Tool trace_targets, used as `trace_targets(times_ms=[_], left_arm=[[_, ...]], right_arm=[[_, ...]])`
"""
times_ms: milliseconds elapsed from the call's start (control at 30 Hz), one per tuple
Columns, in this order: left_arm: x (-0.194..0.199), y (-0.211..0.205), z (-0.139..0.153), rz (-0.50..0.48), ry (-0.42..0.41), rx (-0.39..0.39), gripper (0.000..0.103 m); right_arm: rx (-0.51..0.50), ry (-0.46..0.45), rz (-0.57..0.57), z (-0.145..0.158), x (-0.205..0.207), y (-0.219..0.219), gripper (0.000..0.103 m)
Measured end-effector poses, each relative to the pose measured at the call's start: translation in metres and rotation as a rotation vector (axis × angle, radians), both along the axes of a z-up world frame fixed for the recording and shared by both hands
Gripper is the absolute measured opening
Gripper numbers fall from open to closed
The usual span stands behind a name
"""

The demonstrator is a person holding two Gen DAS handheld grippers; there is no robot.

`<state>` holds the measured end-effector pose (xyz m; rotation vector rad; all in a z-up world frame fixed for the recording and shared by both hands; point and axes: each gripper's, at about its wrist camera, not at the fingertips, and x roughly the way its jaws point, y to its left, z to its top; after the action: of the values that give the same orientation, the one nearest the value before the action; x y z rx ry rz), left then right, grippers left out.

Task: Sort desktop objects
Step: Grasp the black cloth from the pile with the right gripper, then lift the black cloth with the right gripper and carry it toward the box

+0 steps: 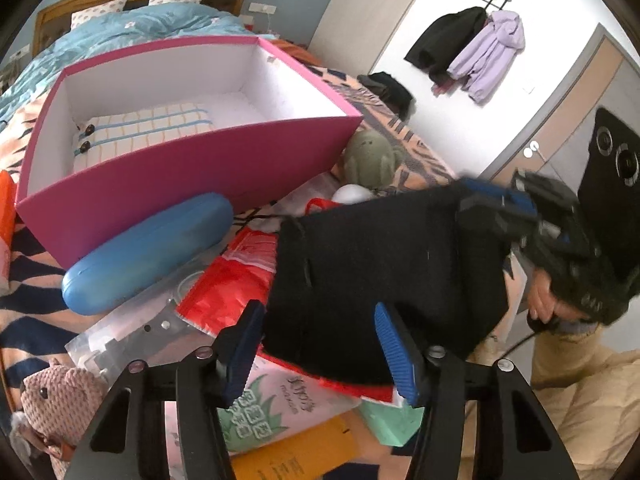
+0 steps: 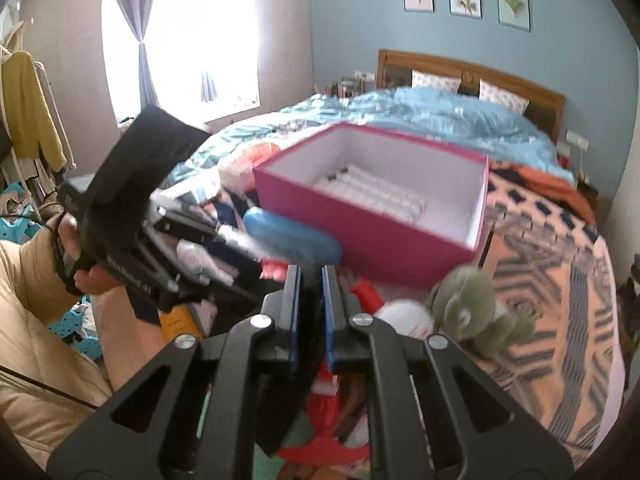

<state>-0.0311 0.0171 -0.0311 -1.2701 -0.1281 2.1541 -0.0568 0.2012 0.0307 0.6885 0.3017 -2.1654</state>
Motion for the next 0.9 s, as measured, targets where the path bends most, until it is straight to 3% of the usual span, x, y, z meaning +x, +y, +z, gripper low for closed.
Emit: trace_targets(times_ms=[267,367,733,900], left_arm=[[-0.008,0.001,0.002,0.017,0.003,0.030,0.061],[-0.016,0.006,0.002,0.009,0.003,0.051,0.065],[-0.059,0.043,-0.020,-0.045,-0.092,0.048,0.070],[-0.069,0.052,-0.021,-0.068,-0.104,0.051,0.077]], right_arm=[[-0.069,0.100,0.014,0.038,-0.007,0.010,0.011],[-0.073,0.097,0.009,0.039,-0.014,0.011,0.011],[-0.102,-0.032,-0.078,0.013,-0.040,0.037,0.011],[-0.101,-0.114,-0.123,-0.009,-0.049,0.047,0.011]])
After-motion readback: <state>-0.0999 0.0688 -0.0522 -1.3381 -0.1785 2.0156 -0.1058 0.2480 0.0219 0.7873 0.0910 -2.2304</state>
